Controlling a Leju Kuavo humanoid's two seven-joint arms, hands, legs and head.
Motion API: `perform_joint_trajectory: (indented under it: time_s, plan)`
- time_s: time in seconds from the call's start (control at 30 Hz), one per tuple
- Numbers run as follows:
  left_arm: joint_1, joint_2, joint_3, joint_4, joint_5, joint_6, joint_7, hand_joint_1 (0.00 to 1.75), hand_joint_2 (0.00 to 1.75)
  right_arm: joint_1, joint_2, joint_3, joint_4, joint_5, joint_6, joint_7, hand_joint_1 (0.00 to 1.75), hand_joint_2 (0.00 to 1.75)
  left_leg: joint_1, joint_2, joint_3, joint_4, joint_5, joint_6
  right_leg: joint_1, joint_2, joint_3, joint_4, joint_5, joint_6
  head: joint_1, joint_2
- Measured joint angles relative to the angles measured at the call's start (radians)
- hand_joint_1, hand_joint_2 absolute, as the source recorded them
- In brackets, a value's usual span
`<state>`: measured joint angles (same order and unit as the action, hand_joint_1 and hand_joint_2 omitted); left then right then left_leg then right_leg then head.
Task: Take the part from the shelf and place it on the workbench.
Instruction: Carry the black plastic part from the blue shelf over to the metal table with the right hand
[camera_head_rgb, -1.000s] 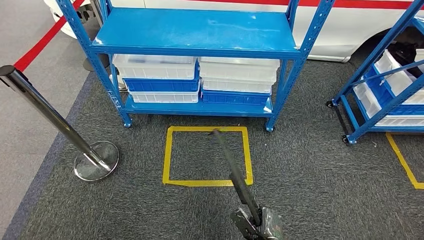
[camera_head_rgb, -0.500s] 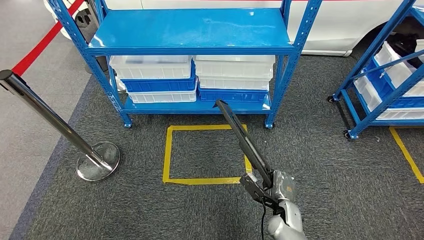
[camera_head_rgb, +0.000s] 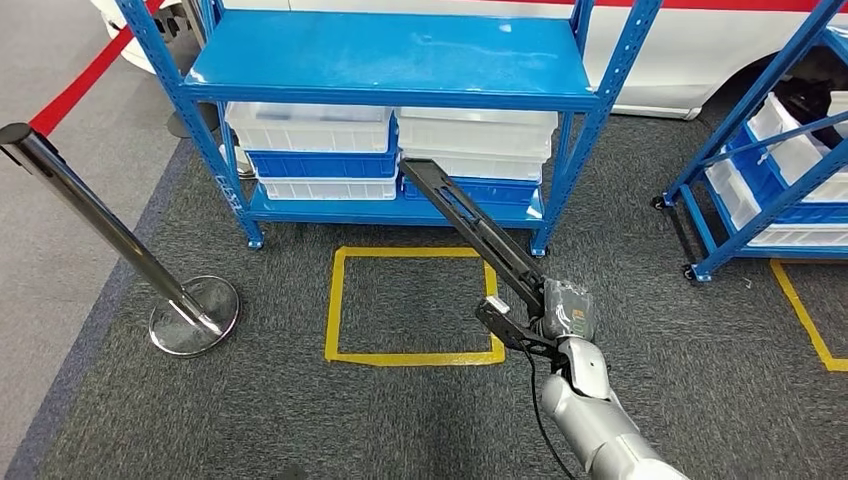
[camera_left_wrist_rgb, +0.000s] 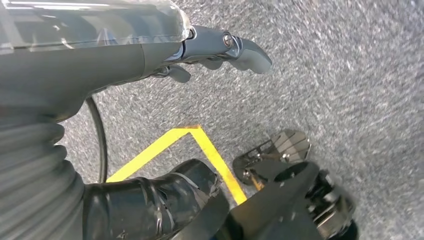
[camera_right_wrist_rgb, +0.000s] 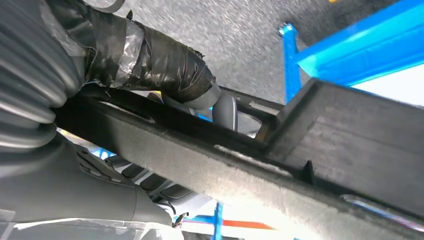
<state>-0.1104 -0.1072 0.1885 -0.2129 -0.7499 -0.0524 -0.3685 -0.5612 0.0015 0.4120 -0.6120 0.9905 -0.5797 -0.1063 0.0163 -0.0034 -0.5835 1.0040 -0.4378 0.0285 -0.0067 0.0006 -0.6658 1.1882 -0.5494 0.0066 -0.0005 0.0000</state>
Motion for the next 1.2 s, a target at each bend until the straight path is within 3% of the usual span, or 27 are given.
perform_joint_trajectory:
  time_s: [0.07, 0.1, 0.13, 0.17, 0.23, 0.3, 0.4, 0.47, 0.53, 0.57, 0.6, 0.63, 0.73, 0.8, 0.87, 0.93, 1.0, 1.07, 1.1, 1.13, 1.2]
  plan:
    - [-0.002, 0.000, 0.000, 0.000, -0.003, 0.000, 0.000, 0.00, 1.75, -0.002, 0.001, 0.005, -0.003, -0.011, 0.000, -0.008, 1.75, 1.75, 0.000, 0.000, -0.001, 0.001, 0.000, 0.000, -0.004, 0.000, -0.055, 0.115, -0.038, 0.007, 0.000, 0.000]
    - [-0.002, 0.000, -0.001, 0.000, -0.005, -0.001, 0.000, 0.00, 1.75, -0.002, 0.002, 0.007, -0.005, -0.016, -0.001, -0.011, 1.75, 1.75, 0.000, -0.001, -0.001, 0.002, 0.000, 0.000, -0.007, 0.000, -0.062, 0.127, -0.030, 0.008, 0.000, 0.000]
    - [-0.003, -0.001, -0.001, 0.000, -0.008, -0.001, 0.000, 0.00, 1.75, -0.003, 0.004, 0.010, -0.006, -0.018, -0.001, -0.012, 1.75, 1.75, 0.000, -0.002, -0.001, 0.004, -0.001, -0.001, -0.009, -0.001, -0.049, 0.098, -0.003, 0.009, 0.000, 0.000]
    - [-0.004, -0.002, -0.001, 0.000, -0.010, -0.002, 0.000, 0.00, 1.75, -0.005, 0.007, 0.012, -0.008, -0.020, -0.002, -0.014, 1.75, 1.75, 0.001, -0.003, -0.001, 0.006, -0.002, -0.003, -0.011, -0.001, -0.019, 0.036, 0.036, 0.008, 0.000, 0.000]
    - [-0.007, -0.003, -0.001, 0.000, -0.014, -0.002, 0.001, 0.00, 1.75, -0.012, 0.012, 0.015, -0.011, -0.025, -0.003, -0.021, 1.75, 1.75, -0.002, -0.005, -0.003, 0.012, -0.006, -0.011, -0.009, 0.000, 0.042, -0.091, 0.084, 0.002, 0.000, 0.000]
    - [-0.009, -0.003, -0.002, 0.000, -0.016, -0.003, 0.002, 0.00, 1.75, -0.015, 0.018, 0.018, -0.014, -0.031, -0.004, -0.027, 1.75, 1.75, -0.005, -0.005, -0.007, 0.015, -0.006, -0.020, -0.004, 0.002, 0.062, -0.141, 0.090, -0.003, -0.001, 0.000]
    - [-0.010, -0.003, -0.002, 0.000, -0.017, -0.003, 0.002, 0.00, 1.75, -0.015, 0.024, 0.021, -0.017, -0.033, -0.005, -0.028, 1.75, 1.75, -0.004, -0.004, -0.012, 0.019, -0.013, -0.035, -0.006, 0.001, 0.061, -0.150, 0.096, -0.020, -0.001, 0.000]
    - [-0.011, -0.003, -0.002, 0.000, -0.017, -0.003, 0.003, 0.00, 1.75, -0.016, 0.028, 0.022, -0.018, -0.033, -0.005, -0.029, 1.75, 1.75, -0.002, -0.003, -0.043, 0.090, -0.059, -0.043, -0.009, 0.000, 0.062, -0.157, 0.102, -0.034, -0.001, 0.000]
    - [-0.011, -0.003, -0.002, 0.000, -0.017, -0.003, 0.003, 0.00, 1.75, -0.016, 0.032, 0.022, -0.019, -0.033, -0.005, -0.029, 1.75, 1.75, -0.001, -0.002, -0.106, 0.230, -0.125, -0.049, -0.006, -0.002, 0.062, -0.157, 0.102, -0.041, -0.001, 0.000]
    - [-0.010, -0.003, -0.002, 0.000, -0.017, -0.003, 0.003, 0.00, 1.75, -0.015, 0.033, 0.023, -0.019, -0.033, -0.005, -0.029, 1.75, 1.75, -0.001, -0.002, -0.133, 0.287, -0.143, -0.050, -0.004, -0.002, 0.062, -0.157, 0.102, -0.041, -0.001, 0.000]
    - [-0.009, -0.003, -0.002, 0.000, -0.018, -0.003, 0.003, 0.00, 1.75, -0.014, 0.034, 0.023, -0.019, -0.033, -0.004, -0.029, 1.75, 1.75, -0.001, -0.002, -0.143, 0.306, -0.140, -0.050, -0.003, -0.002, 0.062, -0.157, 0.102, -0.042, -0.001, 0.000]
    - [-0.009, -0.003, -0.002, 0.000, -0.018, -0.003, 0.003, 0.00, 1.75, -0.014, 0.034, 0.024, -0.019, -0.033, -0.004, -0.030, 1.75, 1.75, -0.001, -0.002, -0.134, 0.286, -0.118, -0.048, -0.002, -0.003, 0.062, -0.156, 0.102, -0.042, -0.001, 0.000]
    - [-0.011, 0.000, -0.002, 0.000, -0.020, -0.003, 0.004, 0.00, 1.75, -0.015, 0.039, 0.027, -0.019, -0.033, -0.003, -0.031, 1.75, 1.75, -0.007, 0.020, -0.043, 0.087, -0.024, -0.035, 0.003, -0.007, 0.064, -0.152, 0.098, -0.039, -0.001, 0.000]
    - [-0.015, 0.001, -0.002, 0.000, -0.023, -0.003, 0.004, 0.00, 1.75, -0.015, 0.042, 0.029, -0.019, -0.033, -0.003, -0.032, 1.75, 1.75, -0.013, 0.032, -0.013, 0.018, -0.008, -0.027, 0.008, -0.013, 0.062, -0.150, 0.096, -0.032, -0.001, 0.000]
    - [-0.016, 0.000, -0.002, 0.000, -0.027, -0.003, 0.004, 0.00, 1.75, -0.016, 0.044, 0.034, -0.019, -0.029, -0.003, -0.031, 1.75, 1.75, -0.012, 0.021, -0.013, 0.013, -0.005, -0.019, 0.011, -0.024, 0.061, -0.151, 0.095, -0.024, -0.001, 0.000]
    - [-0.015, -0.001, -0.003, 0.000, -0.031, -0.004, 0.004, 0.00, 1.75, -0.017, 0.046, 0.040, -0.019, -0.023, -0.004, -0.029, 1.75, 1.75, -0.007, 0.008, -0.012, 0.006, 0.003, -0.008, 0.009, -0.023, 0.053, -0.130, 0.076, -0.015, 0.000, 0.000]
    - [-0.016, -0.003, -0.003, 0.000, -0.033, -0.005, 0.004, 0.00, 1.75, -0.018, 0.047, 0.045, -0.019, -0.018, -0.004, -0.028, 1.75, 1.75, -0.004, -0.005, -0.011, 0.001, 0.008, 0.000, 0.003, -0.011, 0.014, -0.036, 0.019, -0.006, 0.000, 0.000]
    - [-0.015, -0.003, -0.003, 0.000, -0.034, -0.006, 0.004, 0.00, 1.75, -0.014, 0.047, 0.051, -0.019, -0.016, -0.003, -0.028, 1.75, 1.75, -0.004, -0.021, -0.012, 0.001, 0.008, 0.001, 0.000, -0.006, -0.047, 0.095, -0.037, -0.001, 0.000, 0.000]
    - [-0.014, -0.003, -0.003, 0.000, -0.034, -0.006, 0.004, 0.00, 1.75, -0.010, 0.047, 0.054, -0.019, -0.016, -0.003, -0.028, 1.75, 1.75, -0.003, -0.029, -0.012, 0.002, 0.008, 0.001, -0.002, -0.005, -0.063, 0.128, -0.041, 0.001, 0.000, 0.000]
    - [-0.013, -0.004, -0.003, 0.000, -0.035, -0.007, 0.004, 0.00, 1.75, -0.007, 0.048, 0.057, -0.019, -0.015, -0.002, -0.028, 1.75, 1.75, -0.003, -0.039, -0.012, 0.004, 0.008, 0.001, -0.004, -0.004, -0.064, 0.126, -0.026, 0.002, 0.000, 0.000]
    - [-0.012, -0.004, -0.003, 0.000, -0.035, -0.008, 0.004, 0.00, 1.75, -0.002, 0.048, 0.060, -0.019, -0.016, -0.003, -0.028, 1.75, 1.75, -0.002, -0.059, -0.012, 0.010, 0.005, -0.004, -0.010, 0.011, -0.013, 0.011, 0.044, 0.000, 0.000, 0.000]
